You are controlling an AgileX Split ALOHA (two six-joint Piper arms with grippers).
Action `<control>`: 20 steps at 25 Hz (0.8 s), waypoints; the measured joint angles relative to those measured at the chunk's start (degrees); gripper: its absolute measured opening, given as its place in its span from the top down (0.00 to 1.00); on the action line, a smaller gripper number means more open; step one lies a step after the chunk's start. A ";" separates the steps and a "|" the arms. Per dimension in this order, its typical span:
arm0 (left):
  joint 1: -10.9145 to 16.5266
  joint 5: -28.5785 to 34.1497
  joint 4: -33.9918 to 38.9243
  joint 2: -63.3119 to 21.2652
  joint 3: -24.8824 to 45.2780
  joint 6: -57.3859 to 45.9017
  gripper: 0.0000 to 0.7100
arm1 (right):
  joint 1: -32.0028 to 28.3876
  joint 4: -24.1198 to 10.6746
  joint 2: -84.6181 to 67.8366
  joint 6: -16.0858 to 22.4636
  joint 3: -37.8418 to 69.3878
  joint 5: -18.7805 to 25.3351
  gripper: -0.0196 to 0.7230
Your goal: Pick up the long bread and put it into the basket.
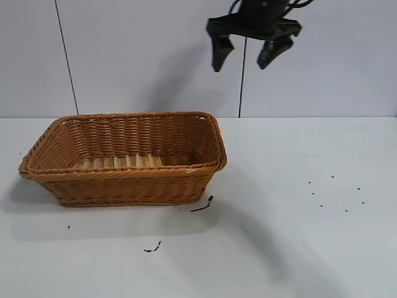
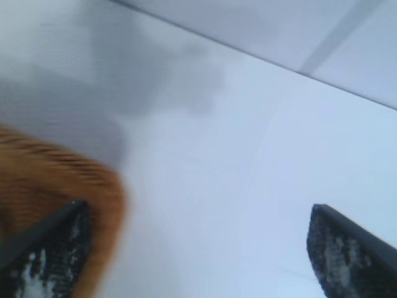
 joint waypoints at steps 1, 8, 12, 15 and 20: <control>0.00 0.00 0.00 0.00 0.00 0.00 0.02 | -1.05 0.00 0.00 0.14 0.00 0.64 0.10; 0.00 0.00 0.00 0.00 0.00 0.00 0.02 | -3.00 -0.34 -0.90 0.13 0.00 3.93 0.10; 0.00 0.00 0.00 0.00 0.00 0.00 0.02 | -3.00 -0.74 -3.95 0.13 0.00 3.99 0.10; 0.00 0.00 0.00 0.00 0.00 0.00 0.02 | -3.00 -0.74 -8.21 0.13 1.14 3.99 0.10; 0.00 0.00 0.00 0.00 0.00 0.00 0.02 | -3.00 -0.44 -21.21 0.13 14.15 3.93 0.11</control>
